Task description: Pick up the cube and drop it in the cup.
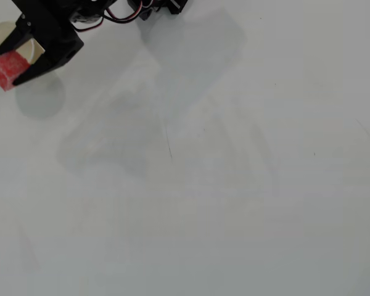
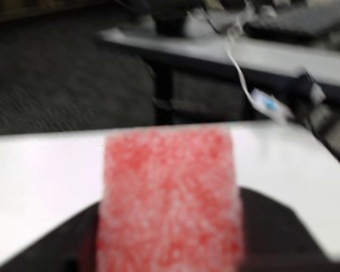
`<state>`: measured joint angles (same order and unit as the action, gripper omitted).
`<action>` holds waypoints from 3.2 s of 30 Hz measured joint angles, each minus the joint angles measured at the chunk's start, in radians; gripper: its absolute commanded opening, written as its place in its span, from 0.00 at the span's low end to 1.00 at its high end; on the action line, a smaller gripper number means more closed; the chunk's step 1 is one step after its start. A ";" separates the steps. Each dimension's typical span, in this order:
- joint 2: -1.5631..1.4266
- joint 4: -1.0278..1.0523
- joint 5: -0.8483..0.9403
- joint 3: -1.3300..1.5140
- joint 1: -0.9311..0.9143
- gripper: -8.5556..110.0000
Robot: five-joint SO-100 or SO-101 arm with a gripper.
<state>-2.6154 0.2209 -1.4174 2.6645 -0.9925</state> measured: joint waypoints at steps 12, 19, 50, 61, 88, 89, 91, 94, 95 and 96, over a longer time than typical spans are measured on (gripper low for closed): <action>0.069 0.213 0.000 -0.202 -0.117 0.14; 0.202 0.267 0.000 -0.334 -0.146 0.14; 0.437 0.425 0.000 -0.387 -0.239 0.13; 0.443 0.456 0.000 -0.408 -0.230 0.13; 0.443 0.466 0.000 -0.408 -0.152 0.43; 0.443 0.466 0.000 -0.408 -0.152 0.43; 0.443 0.462 0.000 -0.408 -0.152 0.44; 0.443 0.454 0.000 -0.408 -0.152 0.44; 0.443 0.453 0.000 -0.408 -0.152 0.44; 0.443 0.451 0.000 -0.408 -0.152 0.44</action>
<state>-2.1721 0.6719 -1.4174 2.2565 -1.1443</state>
